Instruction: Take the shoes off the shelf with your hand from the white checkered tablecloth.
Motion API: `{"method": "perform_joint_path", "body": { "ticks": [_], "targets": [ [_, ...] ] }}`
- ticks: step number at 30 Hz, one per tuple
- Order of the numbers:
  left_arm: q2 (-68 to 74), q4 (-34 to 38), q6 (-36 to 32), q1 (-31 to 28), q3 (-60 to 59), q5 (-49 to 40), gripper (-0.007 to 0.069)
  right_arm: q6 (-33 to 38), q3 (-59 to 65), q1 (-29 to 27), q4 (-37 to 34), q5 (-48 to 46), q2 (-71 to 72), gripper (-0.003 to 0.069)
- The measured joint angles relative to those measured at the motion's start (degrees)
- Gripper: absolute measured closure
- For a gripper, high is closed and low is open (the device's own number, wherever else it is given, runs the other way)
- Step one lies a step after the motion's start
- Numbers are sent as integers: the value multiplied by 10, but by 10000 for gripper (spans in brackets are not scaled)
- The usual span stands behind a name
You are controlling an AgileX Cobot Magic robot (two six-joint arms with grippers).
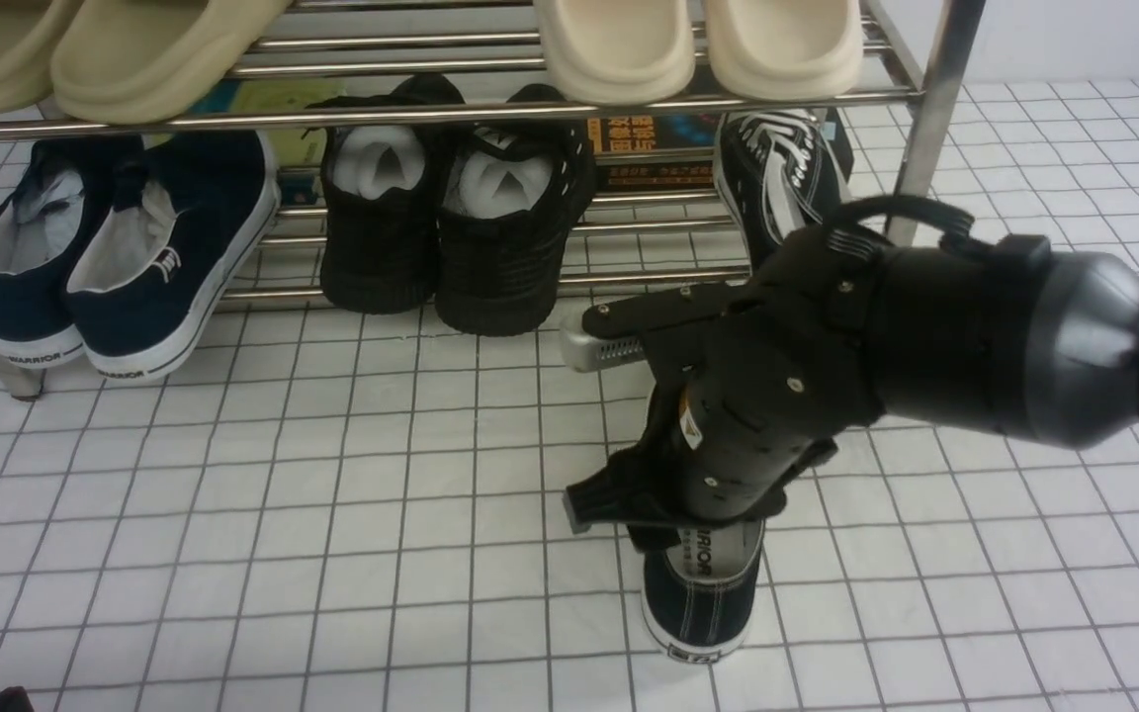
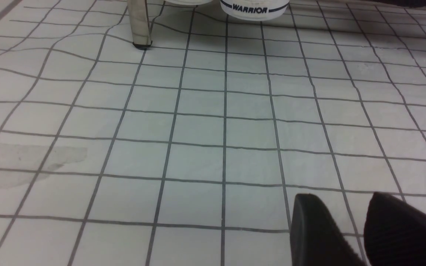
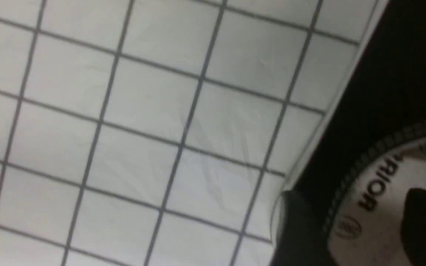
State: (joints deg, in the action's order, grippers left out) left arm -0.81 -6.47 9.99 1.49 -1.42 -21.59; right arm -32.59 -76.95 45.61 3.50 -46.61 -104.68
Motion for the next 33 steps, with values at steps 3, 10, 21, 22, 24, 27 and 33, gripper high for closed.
{"method": "perform_joint_path", "body": {
  "ticks": [3, 10, 21, 22, 24, 27, 33],
  "targets": [
    [0, 0, 0, 0, 0, 0, 385, 18, -43, 0, 2, -85, 0, 207],
    [0, 0, 0, 0, 0, 0, 385, 135, -181, -1, 32, -223, 0, 218],
    [0, -1, 0, 0, 0, 0, 385, 252, -255, -30, 10, -235, 0, 585],
    [0, -1, 0, 0, 0, 0, 385, 235, -256, -45, 11, -222, 0, 635],
    [0, -1, 0, 0, 0, 0, 385, 205, -256, -61, 14, -201, 0, 668],
    [0, -1, 0, 0, 0, 0, 385, 165, -256, -93, 33, -160, 0, 666],
    [0, -1, 0, 0, 0, 0, 385, 153, -257, -129, 92, -113, -17, 547]
  ]
}}
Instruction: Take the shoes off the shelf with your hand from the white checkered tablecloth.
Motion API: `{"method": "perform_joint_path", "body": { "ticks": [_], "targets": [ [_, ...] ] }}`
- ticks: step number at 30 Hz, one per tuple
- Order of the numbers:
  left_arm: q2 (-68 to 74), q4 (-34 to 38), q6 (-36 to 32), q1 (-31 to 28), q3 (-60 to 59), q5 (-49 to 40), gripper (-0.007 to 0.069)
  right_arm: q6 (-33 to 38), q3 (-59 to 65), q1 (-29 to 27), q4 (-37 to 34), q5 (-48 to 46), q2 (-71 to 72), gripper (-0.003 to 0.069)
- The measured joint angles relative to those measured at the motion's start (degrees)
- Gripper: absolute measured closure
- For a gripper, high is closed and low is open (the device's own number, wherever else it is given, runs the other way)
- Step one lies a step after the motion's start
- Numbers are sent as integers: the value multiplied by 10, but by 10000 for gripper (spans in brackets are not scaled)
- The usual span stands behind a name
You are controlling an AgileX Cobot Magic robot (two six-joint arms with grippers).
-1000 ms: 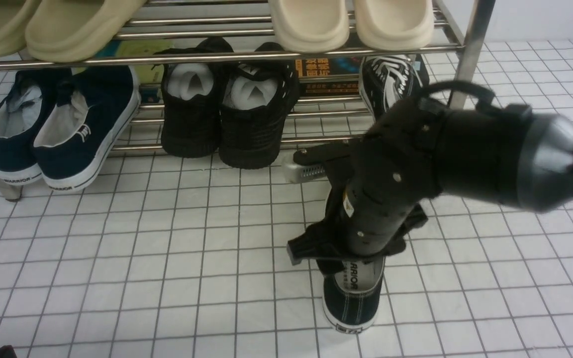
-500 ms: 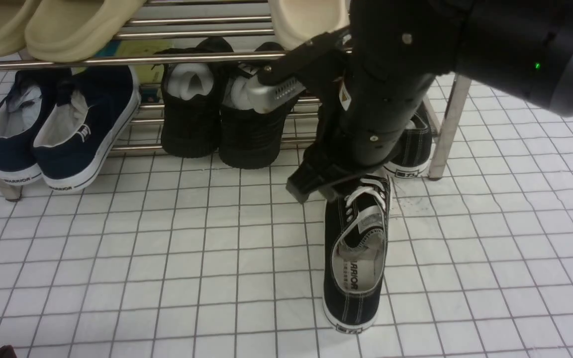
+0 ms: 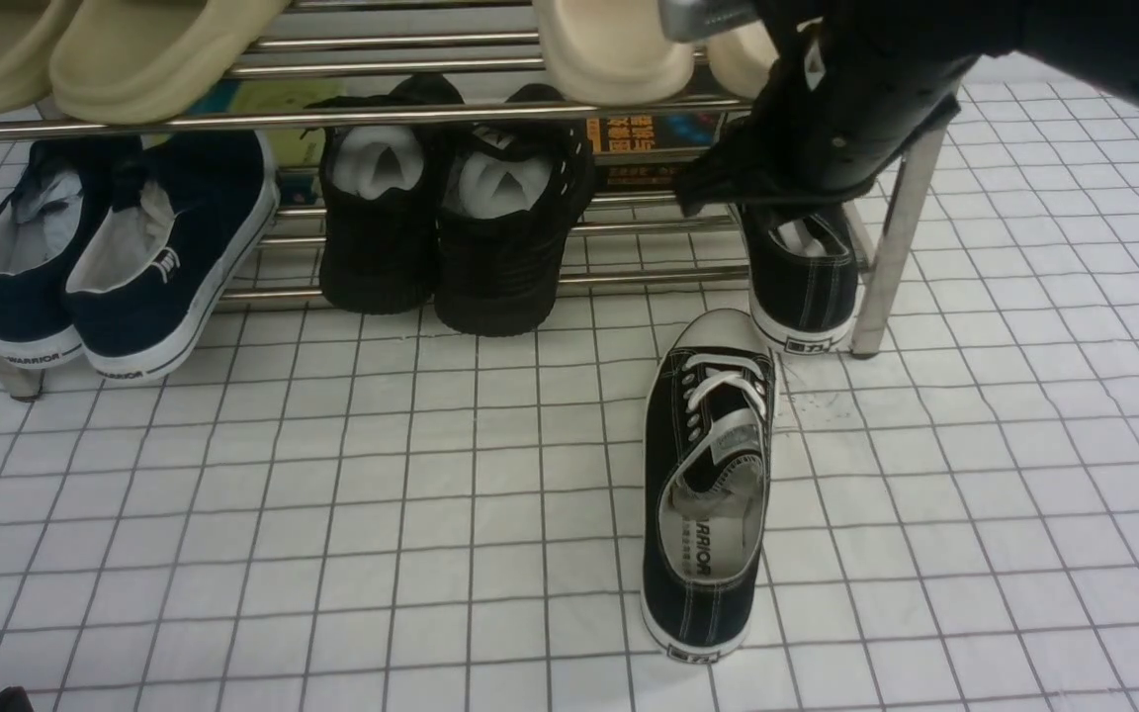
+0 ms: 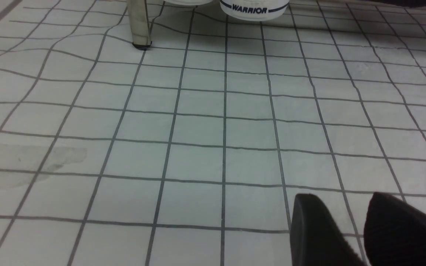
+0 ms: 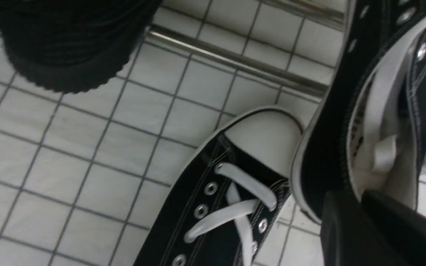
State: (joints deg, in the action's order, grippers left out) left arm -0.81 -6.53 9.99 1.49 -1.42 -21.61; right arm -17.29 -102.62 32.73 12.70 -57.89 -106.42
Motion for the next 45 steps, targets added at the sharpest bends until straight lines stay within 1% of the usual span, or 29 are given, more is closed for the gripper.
{"method": "perform_joint_path", "body": {
  "ticks": [2, 3, 4, 5, 9, 12, 16, 18, 21, 22, 24, 25, 26, 28, 29, 32, 33, 34, 36, 37, 38, 40, 41, 45],
  "targets": [
    [0, 0, 0, 0, 0, 0, 385, 0, 0, -6, 14, 12, -13, 482],
    [0, 0, 0, 0, 0, 0, 385, 0, 0, -6, 15, 13, -14, 474],
    [0, 0, 0, 0, 0, 0, 385, -1, 0, -10, 26, 21, -27, 414],
    [0, 0, 0, 0, 0, 0, 385, -1, 0, -11, 30, 26, -35, 379],
    [0, 0, 0, 0, 0, 0, 385, -2, 0, -12, 58, 40, -69, 277],
    [0, -1, 0, 0, 0, 0, 385, -2, 0, -12, 82, 43, -91, 237],
    [0, -2, 0, 0, 0, 0, 385, -2, 0, -12, 101, 44, -110, 230],
    [0, -2, 0, 0, 0, 0, 385, -2, 0, -12, 106, 46, -121, 256],
    [0, -3, 0, 0, 0, 0, 385, -2, 0, -12, 103, 47, -125, 357],
    [0, -3, 0, 0, 0, 0, 385, -2, 0, -12, 100, 47, -125, 400],
    [0, -3, 0, 0, 0, 0, 385, -2, 0, -11, 93, 44, -125, 514],
    [0, -3, 0, 0, 0, 0, 385, -2, 0, -11, 89, 39, -123, 599],
    [0, -3, 0, 0, 0, 0, 385, -2, 0, -11, 88, 20, -120, 636],
    [0, -3, 0, 0, 0, 0, 385, 0, 0, -10, 83, -19, -108, 652],
    [0, -3, 0, 0, 0, 0, 385, 1, 0, -10, 82, -23, -106, 652],
    [0, -6, 0, 0, 0, 0, 385, 20, 1, -5, 43, -101, -54, 652],
    [0, -6, 0, 0, 0, -1, 385, 21, 1, -5, 40, -101, -54, 652],
    [0, -13, 0, 0, 0, -1, 385, 33, 1, -4, 16, -121, -24, 652],
    [0, -25, 0, 0, 0, -1, 385, 48, 9, -4, -22, -136, 24, 652],
    [0, -27, 0, 0, 0, -1, 385, 48, 9, -4, -22, -136, 24, 652],
    [0, -36, 0, 0, 0, -1, 385, 52, 23, -5, -53, -148, 58, 652],
    [0, -43, 0, 0, 0, -1, 385, 52, 36, -5, -75, -148, 78, 652],
    [0, -49, 0, 0, 0, -1, 385, 52, 51, -5, -100, -145, 98, 652],
    [0, -63, 0, 0, 0, -3, 385, 52, 127, -5, -151, -146, 172, 652]
  ]
}}
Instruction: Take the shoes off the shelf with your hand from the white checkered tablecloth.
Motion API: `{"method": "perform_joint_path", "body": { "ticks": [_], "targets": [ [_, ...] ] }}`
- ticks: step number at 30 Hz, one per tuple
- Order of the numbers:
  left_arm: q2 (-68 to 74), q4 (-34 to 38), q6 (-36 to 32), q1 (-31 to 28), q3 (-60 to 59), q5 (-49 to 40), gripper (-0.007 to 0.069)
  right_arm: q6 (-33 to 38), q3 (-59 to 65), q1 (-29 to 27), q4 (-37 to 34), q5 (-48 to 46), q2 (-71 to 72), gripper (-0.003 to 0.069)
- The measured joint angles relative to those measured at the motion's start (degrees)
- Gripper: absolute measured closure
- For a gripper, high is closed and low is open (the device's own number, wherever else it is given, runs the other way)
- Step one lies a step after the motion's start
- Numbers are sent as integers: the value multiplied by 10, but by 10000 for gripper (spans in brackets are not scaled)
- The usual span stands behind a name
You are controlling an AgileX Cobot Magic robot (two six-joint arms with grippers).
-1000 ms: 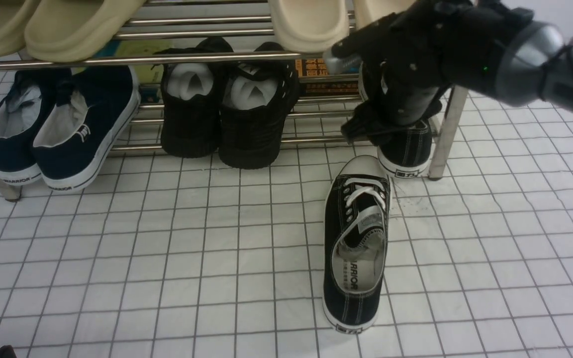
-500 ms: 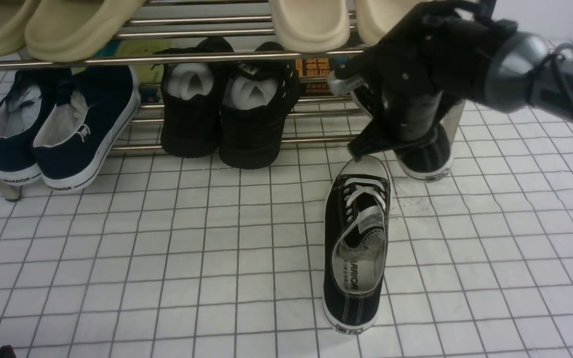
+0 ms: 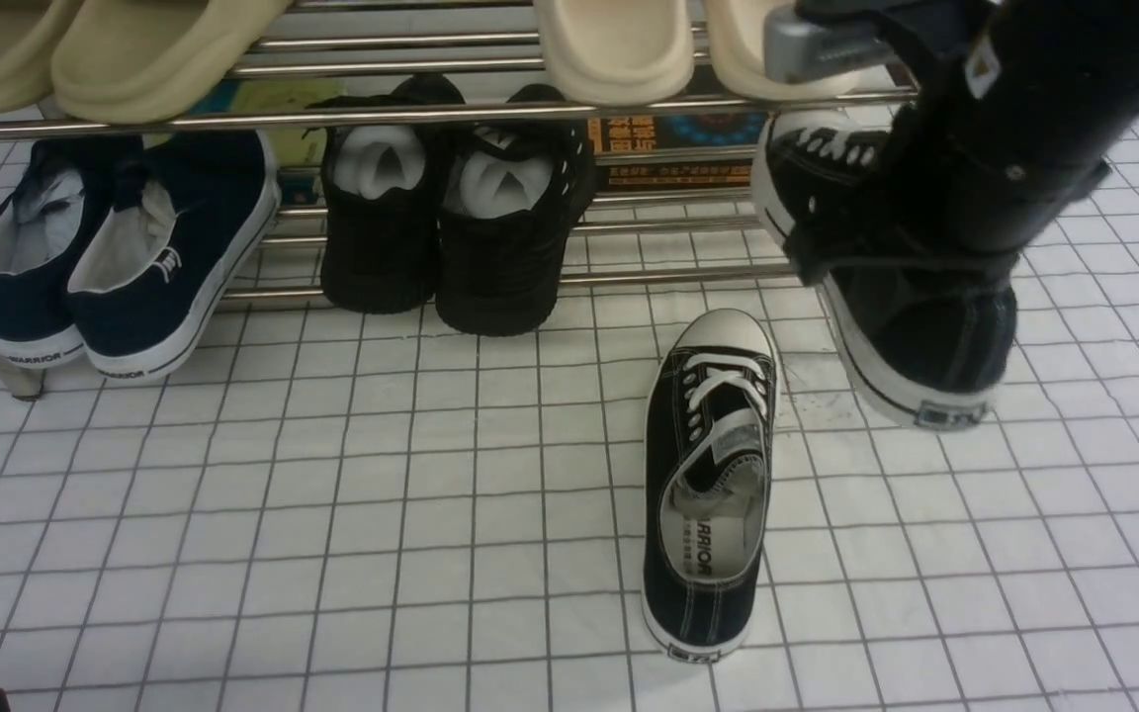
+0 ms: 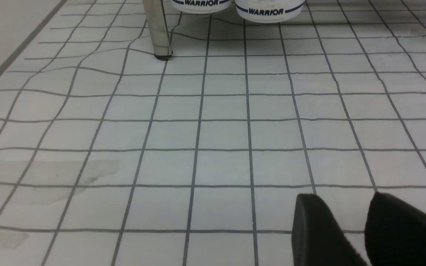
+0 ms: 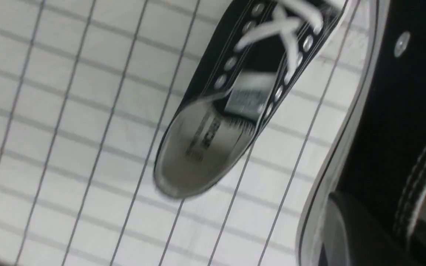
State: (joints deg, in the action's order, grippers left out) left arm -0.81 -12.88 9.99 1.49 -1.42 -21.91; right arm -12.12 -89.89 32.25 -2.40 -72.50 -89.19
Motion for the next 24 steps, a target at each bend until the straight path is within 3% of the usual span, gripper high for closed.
{"method": "perform_joint_path", "body": {
  "ticks": [9, 12, 24],
  "targets": [
    [0, -6, 0, 0, 0, -1, 385, -13, 163, 0, -29, 1, 64, 652],
    [0, -7, 0, 0, 0, -1, 385, -17, 212, 0, -31, 39, 60, 648],
    [0, -8, 0, 0, 0, -1, 385, -18, 225, -4, -5, 139, -5, 648]
  ]
}}
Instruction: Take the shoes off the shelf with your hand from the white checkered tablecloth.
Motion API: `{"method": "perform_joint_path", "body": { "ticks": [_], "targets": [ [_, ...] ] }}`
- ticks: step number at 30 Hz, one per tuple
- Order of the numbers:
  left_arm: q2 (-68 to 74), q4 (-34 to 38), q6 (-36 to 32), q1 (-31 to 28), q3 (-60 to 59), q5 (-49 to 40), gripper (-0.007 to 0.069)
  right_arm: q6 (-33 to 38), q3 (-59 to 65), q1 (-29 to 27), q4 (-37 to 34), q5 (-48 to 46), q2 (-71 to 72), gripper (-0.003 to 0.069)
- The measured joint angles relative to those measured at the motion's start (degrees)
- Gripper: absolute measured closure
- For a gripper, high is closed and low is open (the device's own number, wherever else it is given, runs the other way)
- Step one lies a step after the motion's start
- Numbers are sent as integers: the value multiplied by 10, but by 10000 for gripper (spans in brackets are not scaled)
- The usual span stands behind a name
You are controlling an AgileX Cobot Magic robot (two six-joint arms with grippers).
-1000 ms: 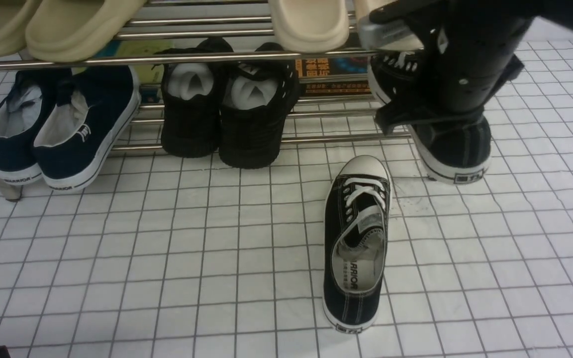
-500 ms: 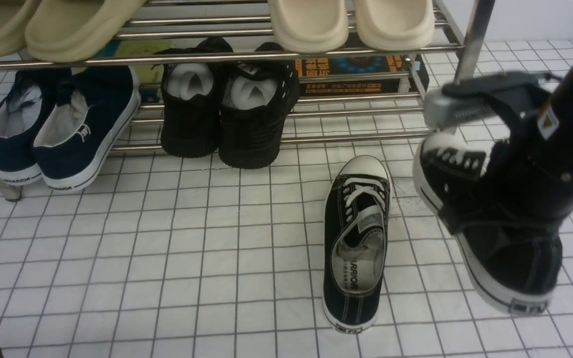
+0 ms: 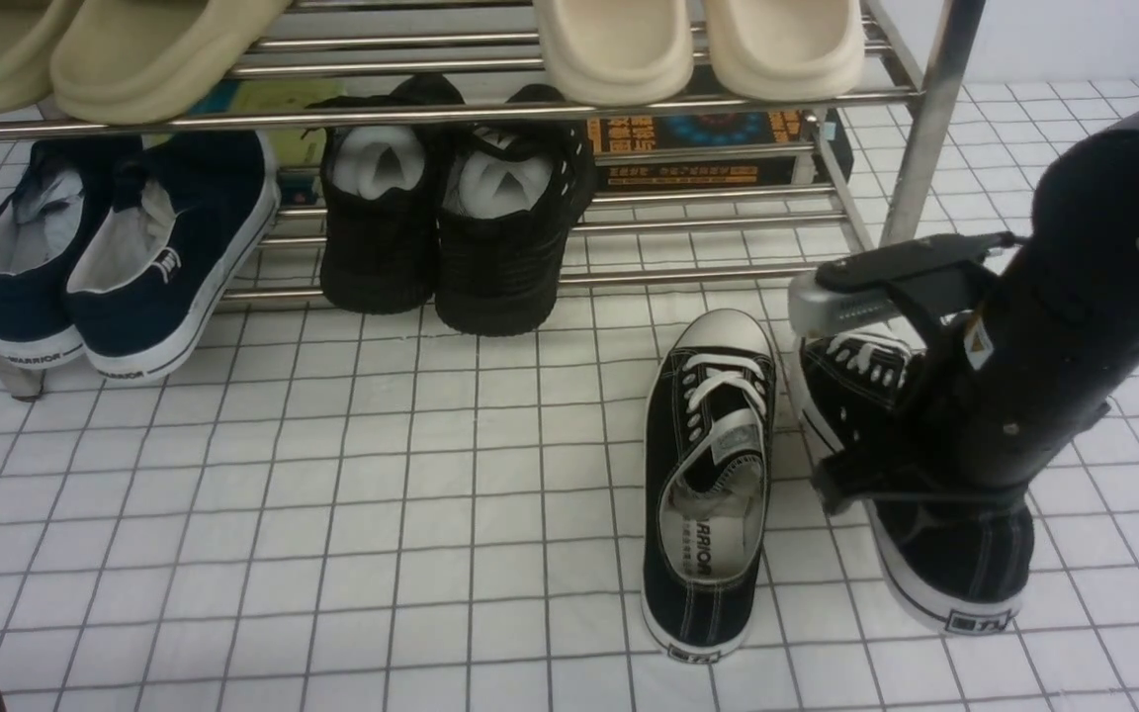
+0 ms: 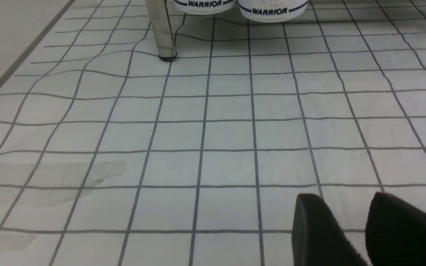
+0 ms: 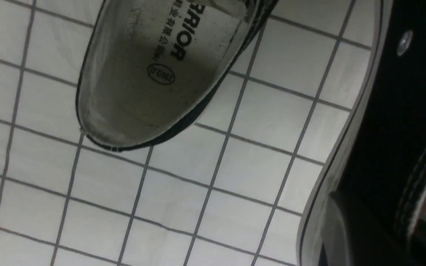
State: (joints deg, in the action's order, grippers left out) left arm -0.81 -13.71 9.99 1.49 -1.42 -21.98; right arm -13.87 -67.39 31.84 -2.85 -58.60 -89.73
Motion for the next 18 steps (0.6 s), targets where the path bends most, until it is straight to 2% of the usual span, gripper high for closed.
{"method": "perform_joint_path", "body": {
  "ticks": [11, 18],
  "targets": [
    [0, 0, 0, 0, 0, 0, 385, -4, 2, -47, -19, 10, -37, 648],
    [0, 0, 0, 0, 0, 0, 385, -5, 2, -51, -45, 27, -40, 648]
  ]
}}
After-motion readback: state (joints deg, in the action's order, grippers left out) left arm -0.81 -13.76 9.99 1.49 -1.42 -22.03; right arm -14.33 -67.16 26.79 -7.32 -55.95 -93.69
